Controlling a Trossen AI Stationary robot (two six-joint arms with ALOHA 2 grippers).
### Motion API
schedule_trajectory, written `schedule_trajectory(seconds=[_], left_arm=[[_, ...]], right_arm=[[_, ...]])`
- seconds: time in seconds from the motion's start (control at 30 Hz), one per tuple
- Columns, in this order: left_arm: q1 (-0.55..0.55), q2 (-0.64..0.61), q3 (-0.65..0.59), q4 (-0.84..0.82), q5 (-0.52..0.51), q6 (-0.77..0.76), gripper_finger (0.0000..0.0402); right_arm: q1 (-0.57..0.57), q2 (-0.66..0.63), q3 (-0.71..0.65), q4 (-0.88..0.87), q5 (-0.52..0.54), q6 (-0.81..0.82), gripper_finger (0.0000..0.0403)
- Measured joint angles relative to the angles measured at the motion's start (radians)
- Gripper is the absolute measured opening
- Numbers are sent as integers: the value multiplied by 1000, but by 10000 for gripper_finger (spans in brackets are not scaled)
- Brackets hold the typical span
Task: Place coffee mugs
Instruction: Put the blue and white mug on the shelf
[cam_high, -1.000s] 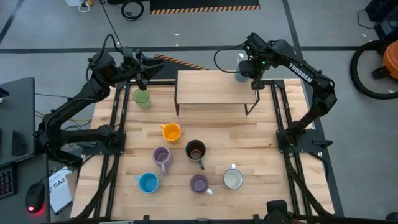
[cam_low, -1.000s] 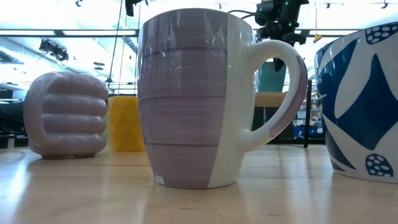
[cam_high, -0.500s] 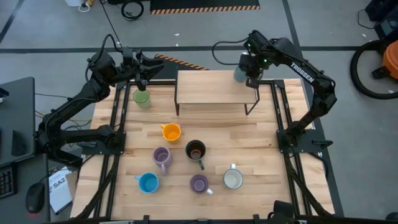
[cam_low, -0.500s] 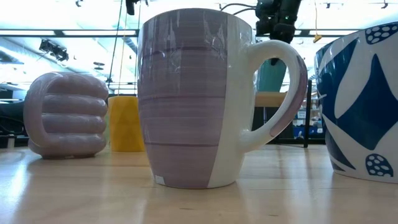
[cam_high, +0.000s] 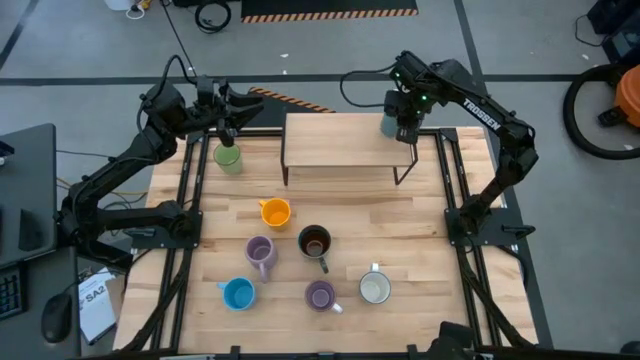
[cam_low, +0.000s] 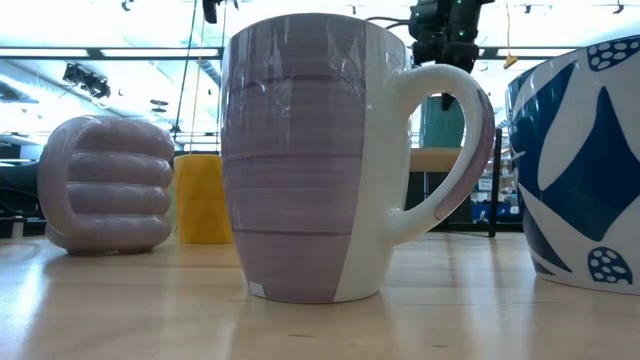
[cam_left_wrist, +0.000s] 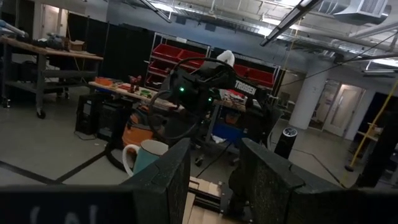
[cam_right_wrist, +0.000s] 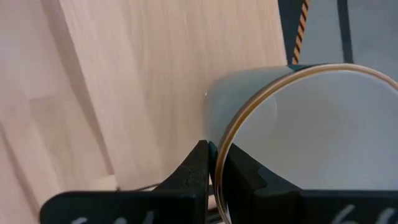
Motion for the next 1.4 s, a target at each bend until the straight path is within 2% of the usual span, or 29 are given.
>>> schedule_trajectory(seconds=[0.53, 1.13, 1.4], left_arm=[[-2, 0, 0, 12, 2, -16, 146], [-2, 0, 0, 13, 1, -11, 146], [-2, 0, 0, 13, 1, -11, 146]], right_arm=[[-2, 12, 1, 20, 38, -99, 43], [-2, 12, 0, 55, 87, -142, 117], [-2, 13, 73, 45, 94, -130, 124]])
